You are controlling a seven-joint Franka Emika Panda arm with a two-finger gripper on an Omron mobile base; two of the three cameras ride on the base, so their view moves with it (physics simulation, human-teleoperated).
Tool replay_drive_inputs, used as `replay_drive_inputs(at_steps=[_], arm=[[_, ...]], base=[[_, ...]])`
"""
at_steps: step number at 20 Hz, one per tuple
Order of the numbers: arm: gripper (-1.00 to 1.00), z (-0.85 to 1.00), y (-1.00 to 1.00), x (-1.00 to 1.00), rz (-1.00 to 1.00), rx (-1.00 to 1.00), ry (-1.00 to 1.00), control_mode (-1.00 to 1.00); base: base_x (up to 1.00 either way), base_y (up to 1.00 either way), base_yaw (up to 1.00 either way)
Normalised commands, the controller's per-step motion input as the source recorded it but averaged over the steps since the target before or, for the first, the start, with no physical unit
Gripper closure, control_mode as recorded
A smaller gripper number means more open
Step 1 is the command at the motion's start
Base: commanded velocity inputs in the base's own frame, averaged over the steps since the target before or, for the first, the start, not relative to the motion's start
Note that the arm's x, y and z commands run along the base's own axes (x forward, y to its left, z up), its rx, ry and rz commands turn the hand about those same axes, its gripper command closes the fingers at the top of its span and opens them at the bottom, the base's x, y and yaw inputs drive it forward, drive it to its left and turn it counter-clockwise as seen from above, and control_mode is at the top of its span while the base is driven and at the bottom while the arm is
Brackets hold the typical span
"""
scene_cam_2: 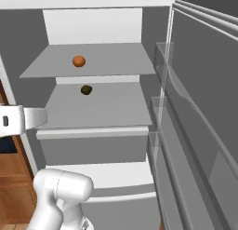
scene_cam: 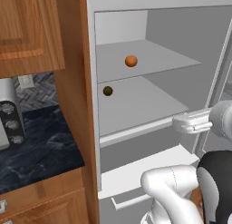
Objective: Pick up the banana and tangerine from the fridge and place one fruit on each plate on the dining counter.
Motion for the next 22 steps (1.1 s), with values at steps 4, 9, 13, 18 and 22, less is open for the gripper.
replay_drive_inputs(at_steps=[4, 9, 13, 18, 22], arm=[[-1.00, 0.86, -0.07, 0.53, 0.00, -0.01, -0.08, -1.00], [-1.00, 0.64, -0.02, 0.94, 0.00, 0.11, 0.03, -1.00], [-1.00, -0.03, 0.00, 0.79, 0.00, 0.12, 0.20, -1.00], [-1.00, -0.48, 0.00, 0.75, 0.06, 0.06, 0.00, -1.00], [-1.00, -0.05, 0.00, 0.52, 0.02, 0.02, 0.00, -1.00]], base=[[0.00, 0.00, 0.00], [0.00, 0.00, 0.00], [0.00, 0.00, 0.00], [0.00, 0.00, 0.00], [0.00, 0.00, 0.00]])
